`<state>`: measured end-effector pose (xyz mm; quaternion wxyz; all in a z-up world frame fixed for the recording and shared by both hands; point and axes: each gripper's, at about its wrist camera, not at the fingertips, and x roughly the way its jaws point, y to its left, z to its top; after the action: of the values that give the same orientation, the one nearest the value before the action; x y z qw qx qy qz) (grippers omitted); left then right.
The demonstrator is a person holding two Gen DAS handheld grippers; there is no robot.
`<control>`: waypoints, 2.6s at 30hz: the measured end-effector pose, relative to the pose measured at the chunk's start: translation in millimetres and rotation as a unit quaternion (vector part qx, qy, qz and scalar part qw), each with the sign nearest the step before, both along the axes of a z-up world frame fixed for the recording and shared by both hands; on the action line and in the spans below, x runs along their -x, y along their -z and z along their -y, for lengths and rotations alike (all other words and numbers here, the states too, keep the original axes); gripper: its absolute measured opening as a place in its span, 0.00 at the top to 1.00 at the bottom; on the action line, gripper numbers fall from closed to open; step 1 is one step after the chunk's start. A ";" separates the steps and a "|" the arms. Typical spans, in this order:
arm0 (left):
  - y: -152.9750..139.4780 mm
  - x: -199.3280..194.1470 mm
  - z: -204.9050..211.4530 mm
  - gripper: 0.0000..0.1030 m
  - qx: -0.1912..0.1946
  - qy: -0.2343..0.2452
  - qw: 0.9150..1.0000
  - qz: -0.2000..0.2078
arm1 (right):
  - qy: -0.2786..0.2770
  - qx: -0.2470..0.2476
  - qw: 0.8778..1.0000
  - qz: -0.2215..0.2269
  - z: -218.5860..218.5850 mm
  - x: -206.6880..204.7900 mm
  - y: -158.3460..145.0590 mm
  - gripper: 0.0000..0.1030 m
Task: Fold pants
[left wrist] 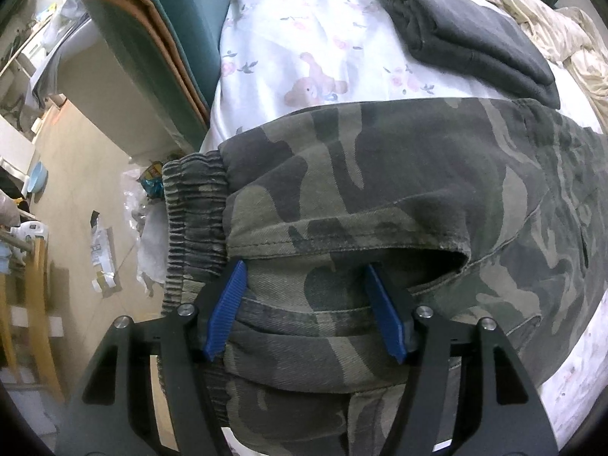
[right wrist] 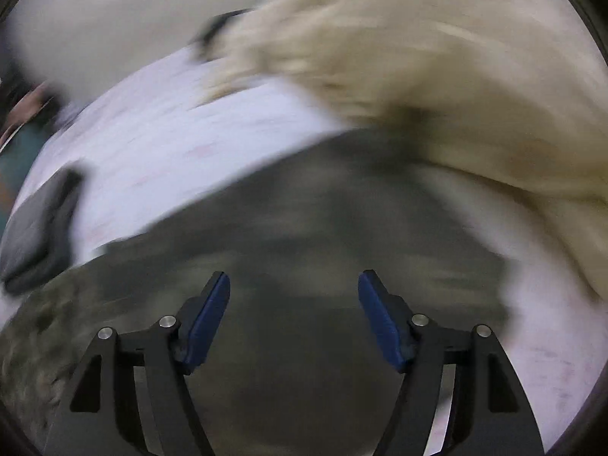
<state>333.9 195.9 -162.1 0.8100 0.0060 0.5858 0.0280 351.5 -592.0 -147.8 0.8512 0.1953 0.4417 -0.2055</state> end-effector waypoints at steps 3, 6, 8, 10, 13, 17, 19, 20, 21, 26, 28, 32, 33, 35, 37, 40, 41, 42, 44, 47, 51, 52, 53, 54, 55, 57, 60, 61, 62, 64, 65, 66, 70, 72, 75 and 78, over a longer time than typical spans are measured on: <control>0.0 -2.1 -4.9 0.41 0.019 -0.019 1.000 0.005 | 0.105 -0.094 0.990 0.022 71.7 36.9 15.5 0.39; 1.3 -1.4 -8.8 0.41 0.026 -0.023 0.999 0.008 | 0.129 -0.196 0.972 0.031 106.0 50.4 41.8 0.55; 1.1 -1.1 -8.7 0.41 0.024 -0.025 0.999 0.008 | 0.112 -0.206 0.972 0.015 106.5 47.0 50.3 0.57; 1.0 -2.0 -8.1 0.41 0.022 -0.032 0.999 0.007 | 0.095 -0.184 0.978 0.007 101.8 39.2 47.1 0.68; 1.2 -0.7 -5.3 0.41 0.016 -0.038 0.999 0.011 | 0.077 -0.147 0.986 -0.001 82.3 38.1 31.9 0.98; 1.7 1.2 -1.9 0.41 0.013 -0.037 0.999 0.014 | 0.061 -0.091 0.994 0.029 66.0 35.9 -9.6 0.99; 1.8 1.7 -1.1 0.41 0.013 -0.035 0.999 0.014 | 0.070 -0.088 0.993 0.034 66.0 39.6 -24.8 1.00; 1.8 2.0 -0.7 0.41 0.013 -0.034 0.999 0.013 | 0.085 -0.094 0.991 0.037 67.1 44.5 -29.5 1.00; 1.9 2.5 -0.6 0.41 0.013 -0.033 0.999 0.013 | 0.100 -0.093 0.990 0.032 68.7 47.9 -29.0 1.00; 0.9 2.1 -3.7 0.41 0.017 -0.029 0.999 0.011 | 0.120 -0.111 0.982 -0.098 83.8 40.3 42.6 0.97; 0.7 2.8 -3.7 0.41 0.016 -0.026 0.999 0.011 | 0.091 -0.065 0.988 -0.106 75.5 35.1 44.2 0.98; 2.2 3.3 -4.4 0.40 0.013 -0.023 1.000 0.013 | 0.096 0.035 0.985 -0.139 53.8 25.2 20.5 0.92; 2.6 2.7 -4.0 0.40 0.012 -0.024 1.000 0.013 | 0.102 0.059 0.986 -0.118 45.4 26.6 6.1 0.87; 2.6 3.2 -3.2 0.40 0.010 -0.024 1.000 0.013 | 0.095 0.072 0.991 -0.064 27.3 28.2 -14.0 0.86; 2.4 3.8 -2.4 0.40 0.009 -0.022 1.000 0.014 | 0.046 0.036 0.998 -0.013 3.2 21.9 -22.3 0.86; 2.5 4.1 -1.5 0.40 0.006 -0.019 1.000 0.014 | -0.090 -0.049 0.995 0.018 -49.1 0.7 -9.9 0.86; 2.5 4.4 -0.6 0.40 0.005 -0.019 1.000 0.013 | -0.133 -0.066 0.989 0.009 -66.4 -5.5 -1.0 0.86; 2.6 4.3 0.2 0.40 0.002 -0.018 1.000 0.013 | -0.166 -0.071 0.984 -0.008 -81.7 -11.2 8.7 0.88; 2.7 4.4 2.4 0.40 0.000 -0.017 1.000 0.013 | -0.212 -0.026 0.974 -0.076 -108.5 -16.2 38.2 0.89; 3.1 5.0 3.9 0.40 -0.003 -0.012 1.000 0.012 | -0.178 -0.045 0.982 -0.051 -78.5 -2.4 47.1 0.96; 3.6 4.7 5.9 0.40 -0.006 -0.007 1.000 0.012 | -0.075 0.002 0.995 -0.067 -11.3 19.8 47.7 1.00; 3.4 4.5 6.8 0.40 -0.007 -0.006 1.000 0.012 | -0.044 0.025 0.995 -0.082 6.0 24.3 47.1 1.00; 3.3 4.4 8.0 0.40 -0.008 -0.006 1.000 0.011 | -0.012 0.040 0.994 -0.099 22.2 28.6 46.9 1.00; 2.6 4.6 9.3 0.40 -0.011 -0.006 1.000 0.011 | 0.004 0.037 0.994 -0.105 31.1 31.2 46.3 1.00; 1.3 5.0 9.9 0.40 -0.012 -0.007 1.000 0.013 | 0.012 0.023 0.994 -0.105 35.1 31.8 43.1 1.00; -3.2 7.2 13.8 0.40 -0.019 -0.005 1.000 0.013 | 0.003 0.043 0.993 -0.107 22.4 27.8 28.5 0.94; -24.4 13.3 19.8 0.40 -0.010 -0.012 1.000 0.019 | -0.030 0.025 0.997 -0.062 -14.9 23.9 1.2 0.91; -35.6 17.4 19.5 0.40 0.005 -0.026 0.999 0.027 | -0.035 0.010 0.998 -0.047 -26.0 24.4 -6.1 0.88; -44.7 21.5 18.1 0.39 0.017 -0.038 0.999 0.035 | -0.044 -0.014 0.999 -0.022 -42.2 24.7 -16.0 0.85; -71.6 35.8 15.8 0.33 0.052 -0.076 0.994 0.058 | -0.058 -0.056 0.997 0.017 -71.2 27.7 -32.0 0.56; -83.7 44.5 15.4 0.25 0.070 -0.094 0.990 0.073 | -0.063 -0.078 0.994 0.042 -88.1 32.9 -39.5 0.48; -100.5 59.5 17.6 0.17 0.095 -0.115 0.984 0.099 | -0.068 -0.101 0.991 0.064 -104.1 39.3 -45.4 0.37; -131.5 108.2 40.1 0.06 0.147 -0.132 0.968 0.155 | -0.097 -0.229 0.962 0.109 -167.4 63.9 -45.8 0.25; -129.5 138.0 61.4 0.04 0.184 -0.138 0.959 0.163 | -0.118 -0.286 0.945 0.105 -198.9 81.5 -38.4 0.24; -105.8 170.3 81.1 0.04 0.227 -0.170 0.947 0.149 | -0.142 -0.336 0.928 0.077 -239.9 107.1 -19.6 0.23; -69.1 203.3 109.6 0.02 0.231 -0.189 0.943 0.148 | -0.150 -0.375 0.914 0.037 -269.7 131.8 8.2 0.23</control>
<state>130.6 86.3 -93.0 0.8465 -0.2966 0.4399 0.0451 219.8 -322.2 -156.0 0.7522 0.4388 0.4786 0.1122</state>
